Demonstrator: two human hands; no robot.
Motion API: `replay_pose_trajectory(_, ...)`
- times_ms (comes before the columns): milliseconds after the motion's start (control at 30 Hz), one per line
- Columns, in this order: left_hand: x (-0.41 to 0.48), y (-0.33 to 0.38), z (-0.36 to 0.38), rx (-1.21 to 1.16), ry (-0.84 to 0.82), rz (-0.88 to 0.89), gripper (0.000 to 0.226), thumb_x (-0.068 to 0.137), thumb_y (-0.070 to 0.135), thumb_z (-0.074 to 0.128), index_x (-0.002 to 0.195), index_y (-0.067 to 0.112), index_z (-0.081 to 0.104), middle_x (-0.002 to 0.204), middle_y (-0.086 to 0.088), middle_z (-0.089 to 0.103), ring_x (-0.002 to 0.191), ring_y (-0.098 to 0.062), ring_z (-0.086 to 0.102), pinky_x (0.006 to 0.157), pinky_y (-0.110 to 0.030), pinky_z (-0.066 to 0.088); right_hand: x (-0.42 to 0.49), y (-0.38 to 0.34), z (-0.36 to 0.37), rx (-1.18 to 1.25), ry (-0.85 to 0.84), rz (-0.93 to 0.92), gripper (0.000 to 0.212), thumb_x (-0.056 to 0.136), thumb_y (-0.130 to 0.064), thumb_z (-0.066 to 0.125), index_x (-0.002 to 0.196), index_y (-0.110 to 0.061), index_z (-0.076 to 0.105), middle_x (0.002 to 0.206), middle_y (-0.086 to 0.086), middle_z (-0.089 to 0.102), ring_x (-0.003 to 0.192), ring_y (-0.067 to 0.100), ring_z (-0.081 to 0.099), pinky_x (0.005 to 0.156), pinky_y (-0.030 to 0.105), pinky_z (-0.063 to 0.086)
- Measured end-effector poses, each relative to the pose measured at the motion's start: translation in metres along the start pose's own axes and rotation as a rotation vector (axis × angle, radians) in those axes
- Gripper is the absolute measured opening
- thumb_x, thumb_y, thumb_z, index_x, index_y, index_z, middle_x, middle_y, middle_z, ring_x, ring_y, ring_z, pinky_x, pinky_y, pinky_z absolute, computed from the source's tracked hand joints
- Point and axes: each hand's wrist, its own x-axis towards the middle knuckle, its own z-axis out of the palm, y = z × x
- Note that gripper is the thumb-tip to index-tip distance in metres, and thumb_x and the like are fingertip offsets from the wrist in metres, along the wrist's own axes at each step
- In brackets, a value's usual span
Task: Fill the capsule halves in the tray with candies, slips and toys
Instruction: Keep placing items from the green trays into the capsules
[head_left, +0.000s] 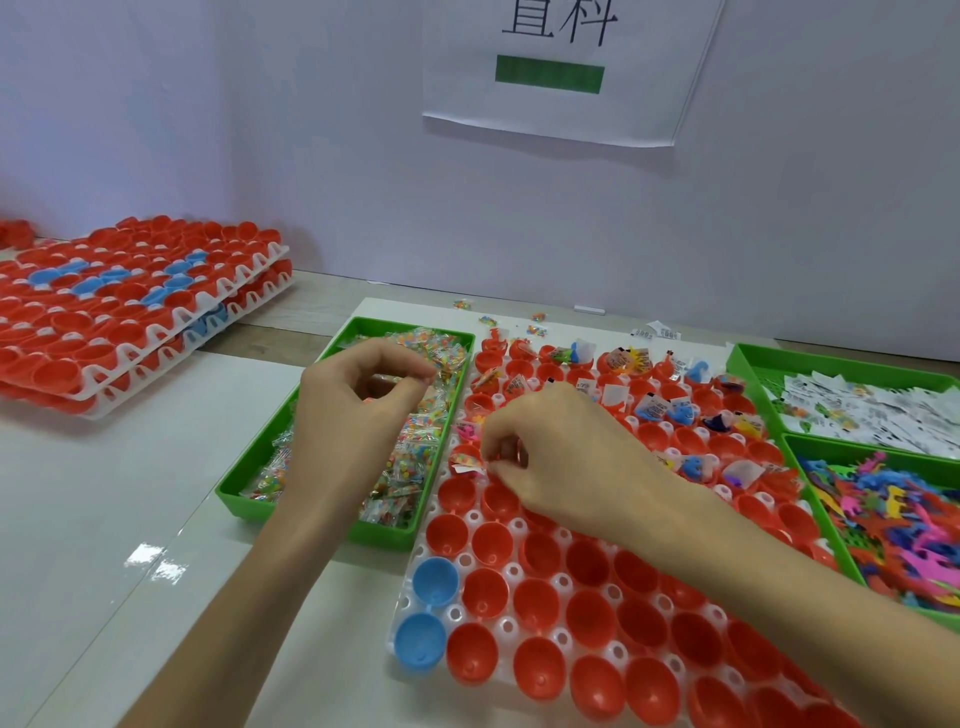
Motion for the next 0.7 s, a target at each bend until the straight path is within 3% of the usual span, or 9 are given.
replay_pose_trajectory(133, 0.001, -0.001, 0.000, 0.011, 0.003, 0.000, 0.025, 0.087, 0.007, 0.072, 0.075, 0.029, 0.073, 0.078, 0.010, 0.072, 0.067, -0.004, 0.063, 0.061, -0.016, 0.052, 0.002, 0.008, -0.005, 0.115, -0.050, 0.049, 0.014, 0.087, -0.020, 0.076, 0.100, -0.026, 0.076, 0.078, -0.013, 0.068, 0.066, -0.004, 0.058, 0.058, 0.006, 0.043)
replay_pose_trajectory(300, 0.003, -0.002, -0.001, 0.012, 0.011, -0.016, 0.022, 0.087, 0.009, 0.072, 0.076, 0.028, 0.074, 0.079, 0.010, 0.073, 0.068, -0.005, 0.064, 0.061, -0.017, 0.054, 0.001, 0.011, -0.010, 0.156, -0.058, 0.065, 0.018, 0.085, -0.020, 0.077, 0.102, -0.029, 0.076, 0.079, -0.016, 0.067, 0.075, -0.016, 0.057, 0.057, 0.005, 0.044)
replay_pose_trajectory(400, 0.006, -0.005, -0.005, 0.060, -0.031, -0.027, 0.022, 0.088, 0.011, 0.072, 0.079, 0.030, 0.074, 0.082, 0.014, 0.073, 0.073, -0.006, 0.067, 0.061, -0.014, 0.054, -0.002, 0.010, -0.020, 0.180, -0.038, 0.073, 0.018, 0.087, -0.018, 0.075, 0.100, -0.029, 0.077, 0.080, -0.016, 0.069, 0.075, -0.011, 0.059, 0.061, 0.006, 0.046)
replay_pose_trajectory(467, 0.008, -0.008, -0.007, 0.168, -0.070, -0.031, 0.022, 0.089, 0.012, 0.071, 0.084, 0.034, 0.075, 0.084, 0.019, 0.073, 0.078, -0.005, 0.066, 0.060, -0.010, 0.052, -0.007, 0.014, -0.037, 0.217, 0.044, 0.086, 0.015, 0.087, -0.020, 0.074, 0.094, -0.032, 0.077, 0.079, -0.015, 0.070, 0.074, -0.004, 0.063, 0.065, 0.008, 0.047)
replay_pose_trajectory(567, 0.012, -0.017, -0.011, 0.440, -0.154, -0.058, 0.022, 0.091, 0.018, 0.070, 0.098, 0.038, 0.076, 0.087, 0.020, 0.070, 0.078, 0.000, 0.063, 0.054, -0.007, 0.043, -0.022, 0.038, -0.074, 0.252, 0.202, 0.127, 0.011, 0.086, -0.025, 0.072, 0.086, -0.035, 0.076, 0.076, -0.019, 0.072, 0.066, 0.001, 0.067, 0.059, 0.013, 0.048)
replay_pose_trajectory(700, 0.013, -0.024, -0.006, 0.616, -0.265, -0.048, 0.023, 0.089, 0.022, 0.075, 0.111, 0.029, 0.076, 0.087, 0.021, 0.065, 0.079, 0.004, 0.058, 0.062, -0.008, 0.036, -0.054, 0.097, -0.117, 0.335, 0.385, 0.265, 0.014, 0.088, -0.022, 0.072, 0.086, -0.035, 0.076, 0.078, -0.011, 0.075, 0.061, 0.005, 0.069, 0.060, 0.019, 0.055)
